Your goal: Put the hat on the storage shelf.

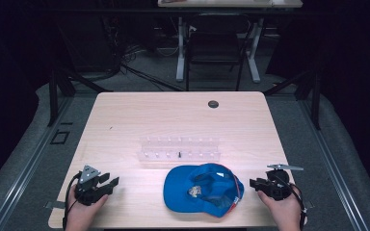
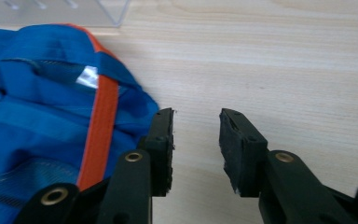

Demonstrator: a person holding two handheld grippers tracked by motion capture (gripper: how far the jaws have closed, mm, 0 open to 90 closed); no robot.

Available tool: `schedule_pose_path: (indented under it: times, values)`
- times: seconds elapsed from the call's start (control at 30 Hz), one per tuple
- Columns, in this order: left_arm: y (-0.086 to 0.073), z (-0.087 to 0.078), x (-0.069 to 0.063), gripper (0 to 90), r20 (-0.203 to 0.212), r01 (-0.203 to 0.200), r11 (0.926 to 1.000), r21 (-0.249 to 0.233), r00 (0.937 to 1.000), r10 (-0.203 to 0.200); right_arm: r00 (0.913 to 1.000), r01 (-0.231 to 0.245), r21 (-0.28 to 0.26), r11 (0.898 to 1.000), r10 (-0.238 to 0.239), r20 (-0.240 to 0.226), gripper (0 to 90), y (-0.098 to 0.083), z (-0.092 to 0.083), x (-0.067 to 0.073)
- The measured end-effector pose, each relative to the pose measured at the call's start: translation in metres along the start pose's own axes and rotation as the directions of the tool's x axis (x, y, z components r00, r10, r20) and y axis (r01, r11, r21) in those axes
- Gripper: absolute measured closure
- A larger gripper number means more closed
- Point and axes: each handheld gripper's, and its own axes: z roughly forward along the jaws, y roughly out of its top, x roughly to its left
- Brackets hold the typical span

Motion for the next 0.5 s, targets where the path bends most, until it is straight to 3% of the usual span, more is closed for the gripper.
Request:
schedule_pose_path:
  times: [0.1, 0.13, 0.2, 0.37, 0.5]
  values:
    - [0.000, -0.001, 0.000, 54.9, -0.004, -0.001, 1.0000, 0.001, 1.0000, 0.001, 1.0000, 0.006, 0.038, 0.999, -0.006, -0.007, 66.8, 0.005, -0.001, 0.002]
    - [0.000, -0.001, 0.000, 54.9, -0.004, 0.002, 1.0000, 0.000, 1.0000, -0.002, 0.9995, 0.031, 0.056, 0.998, -0.031, -0.004, 67.2, 0.009, -0.002, 0.004]
    - [0.000, -0.001, 0.000, 54.4, -0.004, 0.002, 1.0000, 0.001, 1.0000, -0.002, 0.9988, 0.048, 0.055, 0.997, -0.048, 0.002, 62.3, 0.015, -0.004, 0.008]
    - [0.000, 0.001, -0.002, 54.1, 0.002, -0.003, 1.0000, 0.004, 1.0000, 0.003, 0.9958, 0.089, 0.057, 0.994, -0.090, 0.015, 60.0, 0.019, -0.004, 0.013]
    - [0.001, 0.003, -0.004, 54.1, 0.007, -0.010, 0.9999, 0.004, 0.9999, 0.010, 0.9953, 0.094, 0.089, 0.992, -0.091, -0.034, 63.4, 0.025, -0.006, 0.014]
